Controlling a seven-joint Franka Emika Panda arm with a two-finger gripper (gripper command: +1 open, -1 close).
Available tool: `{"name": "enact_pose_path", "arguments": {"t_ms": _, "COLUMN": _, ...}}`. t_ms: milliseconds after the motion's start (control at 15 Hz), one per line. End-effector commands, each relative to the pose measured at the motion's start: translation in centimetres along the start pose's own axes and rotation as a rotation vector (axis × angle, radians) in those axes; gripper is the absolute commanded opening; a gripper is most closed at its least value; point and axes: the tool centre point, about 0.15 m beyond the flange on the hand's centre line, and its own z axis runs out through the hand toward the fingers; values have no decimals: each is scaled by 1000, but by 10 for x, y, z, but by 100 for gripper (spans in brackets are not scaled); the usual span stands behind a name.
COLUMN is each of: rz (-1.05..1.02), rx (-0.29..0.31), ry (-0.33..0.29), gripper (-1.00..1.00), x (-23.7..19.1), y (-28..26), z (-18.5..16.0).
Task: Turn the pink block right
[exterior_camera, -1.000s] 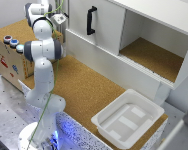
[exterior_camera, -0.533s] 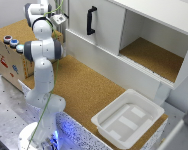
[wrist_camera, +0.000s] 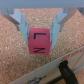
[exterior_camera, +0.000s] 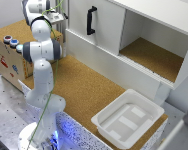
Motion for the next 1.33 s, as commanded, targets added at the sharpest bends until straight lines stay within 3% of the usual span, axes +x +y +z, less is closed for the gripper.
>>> {"name": "enact_pose_path", "arguments": {"t_ms": 0, "rz": 342, "rx": 35, "ry": -60, "gripper": -100, "x": 23, "y": -25, "z": -3}}
{"name": "enact_pose_path", "arguments": {"t_ms": 333, "rz": 708, "rx": 138, "ry": 30, "gripper": -100, "x": 26, "y": -25, "z": 22}}
{"name": "enact_pose_path", "arguments": {"t_ms": 467, "rz": 775, "rx": 51, "ry": 21, "gripper": -100, "x": 31, "y": -23, "z": 33}}
{"name": "enact_pose_path", "arguments": {"t_ms": 533, "rz": 836, "rx": 52, "ry": 22, "gripper": -100, "x": 30, "y": -19, "z": 42}}
{"name": "enact_pose_path", "arguments": {"t_ms": 600, "rz": 859, "rx": -46, "ry": 57, "gripper": -100, "x": 30, "y": -16, "z": 42}}
{"name": "enact_pose_path", "arguments": {"t_ms": 733, "rz": 970, "rx": -119, "ry": 131, "gripper": -100, "x": 27, "y": -2, "z": 41}}
{"name": "enact_pose_path", "arguments": {"t_ms": 933, "rz": 1037, "rx": -99, "ry": 149, "gripper": -100, "x": 29, "y": 13, "z": 36}}
{"name": "enact_pose_path", "arguments": {"t_ms": 1000, "rz": 1008, "rx": -78, "ry": 139, "gripper": 100, "x": 32, "y": 11, "z": 34}}
{"name": "enact_pose_path", "arguments": {"t_ms": 1267, "rz": 1024, "rx": -49, "ry": 80, "gripper": 100, "x": 16, "y": 7, "z": 37}}
